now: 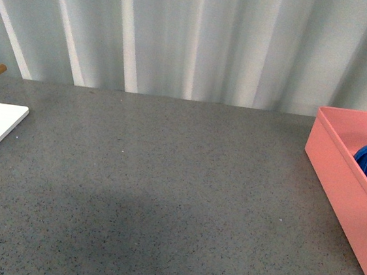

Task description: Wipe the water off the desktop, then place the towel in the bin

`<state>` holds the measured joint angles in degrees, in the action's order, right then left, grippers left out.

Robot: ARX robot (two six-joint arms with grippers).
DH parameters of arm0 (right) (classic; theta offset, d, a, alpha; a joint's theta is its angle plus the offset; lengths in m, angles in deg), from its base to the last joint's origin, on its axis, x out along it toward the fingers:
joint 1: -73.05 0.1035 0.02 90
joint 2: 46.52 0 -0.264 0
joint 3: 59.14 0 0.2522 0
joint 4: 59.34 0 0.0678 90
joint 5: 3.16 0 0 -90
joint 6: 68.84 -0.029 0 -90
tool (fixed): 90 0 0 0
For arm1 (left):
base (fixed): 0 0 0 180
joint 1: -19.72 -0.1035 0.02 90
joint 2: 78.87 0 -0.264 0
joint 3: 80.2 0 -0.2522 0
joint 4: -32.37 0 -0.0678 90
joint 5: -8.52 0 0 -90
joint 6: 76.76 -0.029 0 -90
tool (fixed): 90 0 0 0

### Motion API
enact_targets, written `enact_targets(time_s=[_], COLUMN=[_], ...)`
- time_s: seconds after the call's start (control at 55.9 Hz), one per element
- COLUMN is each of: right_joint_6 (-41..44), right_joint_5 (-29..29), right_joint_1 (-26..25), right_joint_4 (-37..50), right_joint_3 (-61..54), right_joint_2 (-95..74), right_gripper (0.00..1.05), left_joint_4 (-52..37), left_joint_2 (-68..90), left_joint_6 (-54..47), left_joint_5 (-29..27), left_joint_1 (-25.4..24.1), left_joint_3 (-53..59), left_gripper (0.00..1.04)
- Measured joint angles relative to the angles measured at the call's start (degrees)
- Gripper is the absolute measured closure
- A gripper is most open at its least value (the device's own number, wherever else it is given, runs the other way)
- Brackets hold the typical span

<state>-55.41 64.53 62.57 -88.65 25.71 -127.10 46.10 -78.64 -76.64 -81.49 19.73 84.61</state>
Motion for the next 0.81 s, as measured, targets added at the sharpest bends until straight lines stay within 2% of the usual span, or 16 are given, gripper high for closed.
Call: enact_targets(time_s=[0.125,0.269,0.304,0.376,0.43,0.609,0.68,0.77,0.806], right_joint_6=[1.75,0.35,-1.36,-7.50,-9.31,-11.85,-12.02,-12.02,-12.00], right_joint_5=[2.80,3.32,6.01,18.99,21.46,21.86,21.86,21.77,21.70], right_joint_1=[3.80,6.54,7.56,9.84,10.12,10.27,10.27,10.27,10.29], right_joint_4=[2.56,0.22,1.62,19.12,25.29,34.91,41.03,53.20,54.51], right_joint_3=[-8.83,-18.21,-21.38,-33.51,-39.36,-54.40,-60.33,-68.46,-69.61], right_joint_2=[11.17,22.12,25.09,33.42,38.21,46.82,45.38,39.60,38.88], right_gripper=[0.07,0.07,0.09,0.25,0.33,0.64,0.76,0.94,0.99], left_joint_4=[0.00,0.00,0.00,0.00,0.00,0.00,0.00,0.00,0.00], left_joint_2=[0.00,0.00,0.00,0.00,0.00,-0.02,-0.02,-0.02,-0.04], left_joint_6=[0.00,-0.02,0.00,0.00,0.00,0.00,0.00,0.00,0.00], left_joint_5=[0.00,0.00,0.00,0.02,-0.02,0.00,0.00,0.00,0.00], left_joint_1=[0.00,0.00,0.00,0.00,0.00,0.00,0.00,0.00,0.00], left_joint_3=[0.00,0.00,0.00,0.00,0.00,0.00,0.00,0.00,0.00], left_gripper=[1.01,1.01,1.01,1.01,1.01,1.01,1.01,1.01,1.01])
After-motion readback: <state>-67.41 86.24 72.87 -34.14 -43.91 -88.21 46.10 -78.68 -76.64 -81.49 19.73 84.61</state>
